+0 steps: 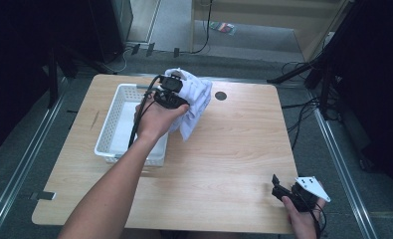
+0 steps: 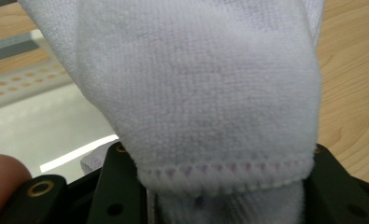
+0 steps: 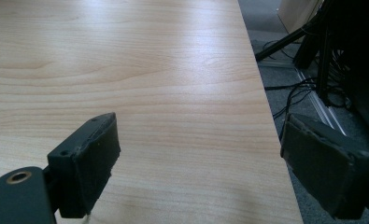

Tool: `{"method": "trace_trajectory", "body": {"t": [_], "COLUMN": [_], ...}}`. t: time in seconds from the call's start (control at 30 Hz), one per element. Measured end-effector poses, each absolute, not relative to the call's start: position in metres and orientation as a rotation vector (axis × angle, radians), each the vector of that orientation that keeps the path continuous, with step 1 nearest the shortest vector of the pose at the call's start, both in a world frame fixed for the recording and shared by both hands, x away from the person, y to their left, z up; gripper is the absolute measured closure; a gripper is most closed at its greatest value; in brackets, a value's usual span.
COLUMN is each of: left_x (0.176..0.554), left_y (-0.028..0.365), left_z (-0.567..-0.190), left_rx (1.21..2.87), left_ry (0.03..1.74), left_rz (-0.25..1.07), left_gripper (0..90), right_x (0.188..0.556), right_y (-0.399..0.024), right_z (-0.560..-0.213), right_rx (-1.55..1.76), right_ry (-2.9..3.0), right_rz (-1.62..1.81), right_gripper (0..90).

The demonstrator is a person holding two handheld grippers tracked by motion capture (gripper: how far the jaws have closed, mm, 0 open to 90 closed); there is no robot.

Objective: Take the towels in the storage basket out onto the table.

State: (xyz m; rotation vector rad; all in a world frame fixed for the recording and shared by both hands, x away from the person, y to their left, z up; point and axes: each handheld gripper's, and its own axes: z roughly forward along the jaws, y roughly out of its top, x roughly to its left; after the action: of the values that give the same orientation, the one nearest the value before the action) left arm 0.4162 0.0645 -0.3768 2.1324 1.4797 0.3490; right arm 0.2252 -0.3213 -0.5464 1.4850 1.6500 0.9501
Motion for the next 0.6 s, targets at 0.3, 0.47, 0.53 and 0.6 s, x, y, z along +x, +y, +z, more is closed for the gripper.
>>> {"method": "trace_trajectory", "body": {"t": [0.3, 0.47, 0.53, 0.6], "left_x": [0.418, 0.418, 0.418, 0.418], "left_y": [0.032, 0.017, 0.011, 0.000], "left_z": [-0.396, -0.407, -0.415, -0.430], "left_rx": [2.189, 2.201, 2.220, 2.282], "left_ry": [1.436, 1.419, 1.410, 1.391], "left_rz": [0.276, 0.235, 0.211, 0.186], "left_gripper": [55.9, 55.0, 54.2, 53.4], "right_x": [0.225, 0.225, 0.225, 0.225], "right_y": [-0.321, -0.321, -0.321, -0.322], "right_z": [-0.546, -0.546, -0.546, -0.546], "right_rx": [1.481, 1.481, 1.481, 1.480], "right_ry": [1.650, 1.649, 1.650, 1.652], "right_rz": [0.953, 0.955, 0.955, 0.956], "right_gripper": [11.8, 11.8, 11.8, 11.8]}}
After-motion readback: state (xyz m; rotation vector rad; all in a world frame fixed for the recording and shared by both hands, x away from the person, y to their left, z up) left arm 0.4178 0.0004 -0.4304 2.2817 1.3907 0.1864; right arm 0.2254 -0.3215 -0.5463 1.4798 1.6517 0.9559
